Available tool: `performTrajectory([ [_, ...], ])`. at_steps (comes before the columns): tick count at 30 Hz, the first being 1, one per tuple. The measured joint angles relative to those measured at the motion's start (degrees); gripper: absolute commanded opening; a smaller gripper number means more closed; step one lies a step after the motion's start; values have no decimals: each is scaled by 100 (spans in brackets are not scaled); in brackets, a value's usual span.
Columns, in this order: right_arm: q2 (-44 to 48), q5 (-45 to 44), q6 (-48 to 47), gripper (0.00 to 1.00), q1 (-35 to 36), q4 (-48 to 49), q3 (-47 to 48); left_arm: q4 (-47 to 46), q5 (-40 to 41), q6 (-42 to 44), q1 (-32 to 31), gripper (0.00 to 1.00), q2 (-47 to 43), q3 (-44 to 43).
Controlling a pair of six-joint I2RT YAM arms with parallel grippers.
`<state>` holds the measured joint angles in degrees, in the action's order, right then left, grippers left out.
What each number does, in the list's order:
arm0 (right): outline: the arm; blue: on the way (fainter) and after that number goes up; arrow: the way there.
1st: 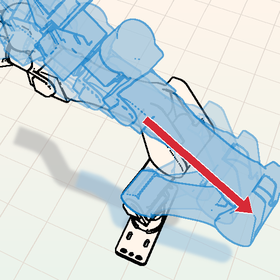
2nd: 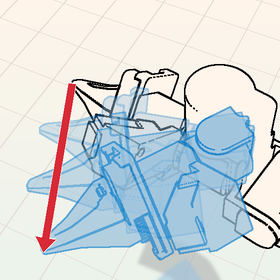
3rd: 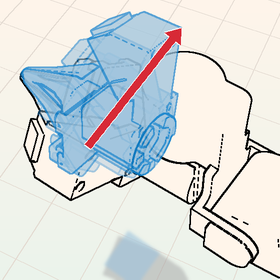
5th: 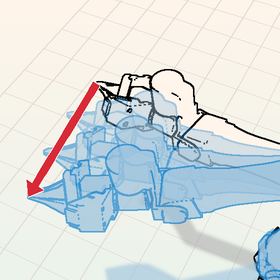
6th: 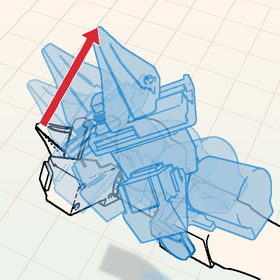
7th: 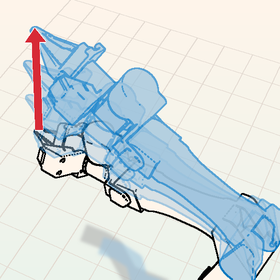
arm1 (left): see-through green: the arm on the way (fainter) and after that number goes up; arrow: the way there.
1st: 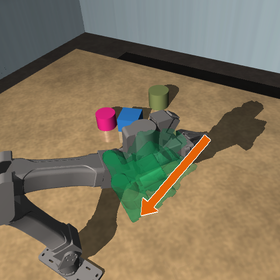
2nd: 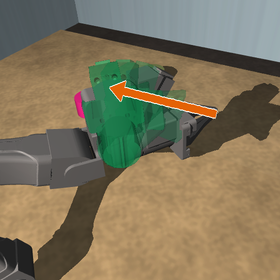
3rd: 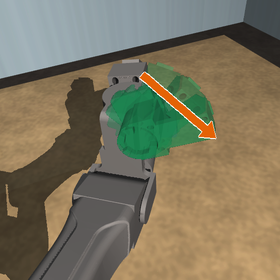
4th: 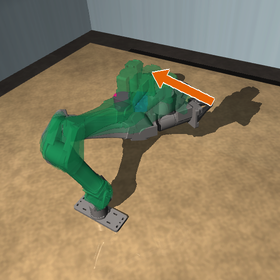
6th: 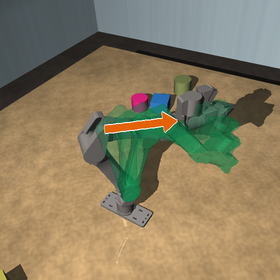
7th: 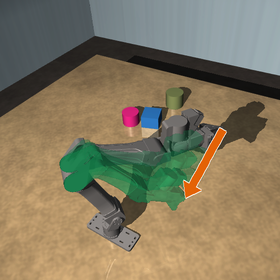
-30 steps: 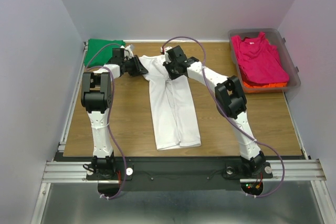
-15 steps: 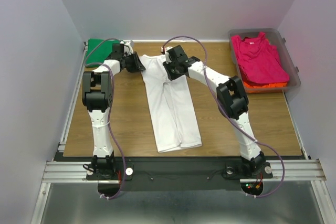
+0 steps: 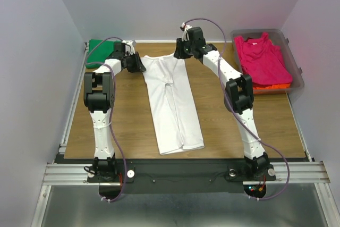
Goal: Fold and stack the t-shirts
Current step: Fold the tshirt
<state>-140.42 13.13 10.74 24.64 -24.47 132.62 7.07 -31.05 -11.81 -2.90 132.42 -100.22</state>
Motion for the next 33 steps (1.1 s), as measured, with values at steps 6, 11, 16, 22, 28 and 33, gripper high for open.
performTrajectory([
  [6, -577, 363, 439, 44, 48, 420, 31, -2, -7, 28, 0, 33, 0, 0],
  [11, -909, 575, 728, 46, 103, 667, 31, -2, -20, 44, 0, 33, 2, 0],
  [16, -973, 667, 979, 47, 127, 1014, 31, -7, -33, 46, 0, 33, 7, 0],
  [22, -1062, 730, 1161, 49, 127, 1388, 31, -7, -37, 46, 0, 34, 9, 0],
  [28, -1305, 734, 1268, 49, 127, 1633, 44, 4, -52, 44, 0, 34, 28, -33],
  [33, -1384, 815, 1377, 49, 127, 1880, 44, 4, -76, 44, 0, 34, 42, -46],
])
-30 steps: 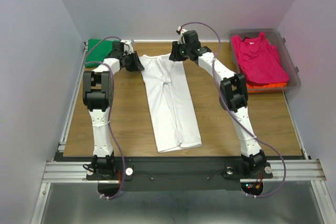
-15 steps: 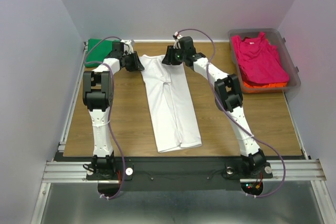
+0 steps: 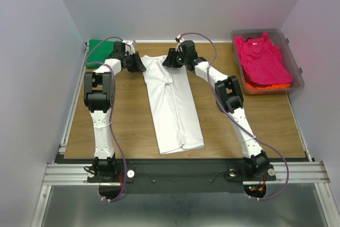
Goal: Fold and stack the t-shirts
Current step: Fold the tshirt
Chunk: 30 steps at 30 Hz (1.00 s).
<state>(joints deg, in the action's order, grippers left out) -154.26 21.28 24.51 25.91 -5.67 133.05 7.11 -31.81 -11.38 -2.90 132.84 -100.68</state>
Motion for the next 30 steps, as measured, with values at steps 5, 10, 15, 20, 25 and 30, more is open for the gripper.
performTrajectory([
  [5, -24, 37, 85, 48, 0, 61, 0, 4, -13, 0, 0, 34, 17, -28],
  [10, -68, 76, 125, 41, 0, 142, 31, 20, -20, 0, 0, 34, 24, -48],
  [15, -107, 107, 140, 40, 0, 190, 42, 37, -26, -2, 0, 34, 39, -79],
  [20, -192, 129, 146, 40, 4, 275, 170, 74, -31, 0, 0, 34, 94, -168],
  [25, -267, 138, 153, 16, 4, 356, 190, 85, -28, 0, 0, 34, 105, -190],
  [30, -273, 164, 138, 1, 4, 358, 190, 107, -24, 7, 0, 34, 120, -223],
])
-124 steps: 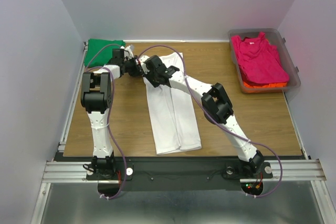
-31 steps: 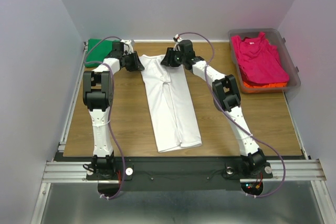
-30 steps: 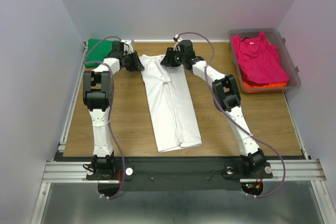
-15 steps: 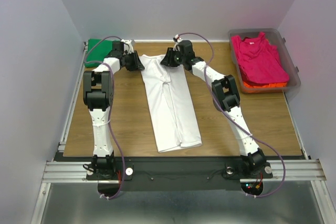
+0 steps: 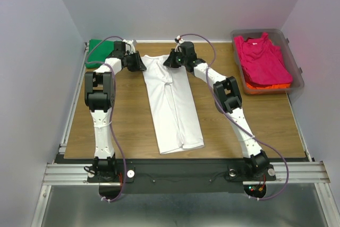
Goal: Fold and stack the t-shirts
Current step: Fold the tshirt
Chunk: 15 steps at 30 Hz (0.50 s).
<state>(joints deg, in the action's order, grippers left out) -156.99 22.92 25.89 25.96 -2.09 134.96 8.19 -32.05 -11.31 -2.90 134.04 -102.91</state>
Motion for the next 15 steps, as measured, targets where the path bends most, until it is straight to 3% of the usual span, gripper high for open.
performTrajectory([
  [15, 317, -166, -225, 0, 0, 2, -315, 129, 74, 52, 0, 34, 48, -129],
])
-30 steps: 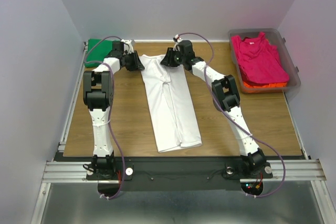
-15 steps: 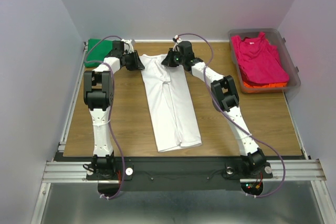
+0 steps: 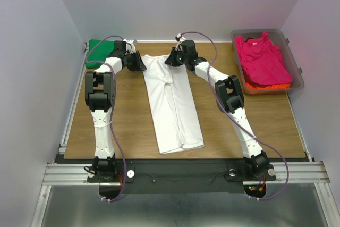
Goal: Fold and stack the t-shirts
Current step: Fold the tshirt
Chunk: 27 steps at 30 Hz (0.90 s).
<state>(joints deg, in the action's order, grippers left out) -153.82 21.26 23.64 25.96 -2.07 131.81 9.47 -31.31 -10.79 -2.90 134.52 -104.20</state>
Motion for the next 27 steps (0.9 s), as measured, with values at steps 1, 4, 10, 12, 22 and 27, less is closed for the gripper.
performTrajectory([
  [1, 48, -37, -35, 1, 0, 7, -55, -2, 2, 2, 0, 34, 2, -9],
  [4, 254, -168, -125, 1, 0, 20, -295, 0, 2, 2, 0, 34, 4, -9],
  [10, 498, -437, -264, 5, -2, 68, -614, 4, 9, 2, 2, 34, 7, -17],
  [12, 527, -485, -297, 7, -9, 90, -673, 22, 9, 2, 2, 34, 22, -42],
  [22, 595, -656, -330, 13, -11, 98, -839, 24, 7, 2, 2, 34, 61, -96],
  [27, 636, -697, -339, 8, -48, 98, -870, 55, 13, 2, 2, 34, 68, -127],
])
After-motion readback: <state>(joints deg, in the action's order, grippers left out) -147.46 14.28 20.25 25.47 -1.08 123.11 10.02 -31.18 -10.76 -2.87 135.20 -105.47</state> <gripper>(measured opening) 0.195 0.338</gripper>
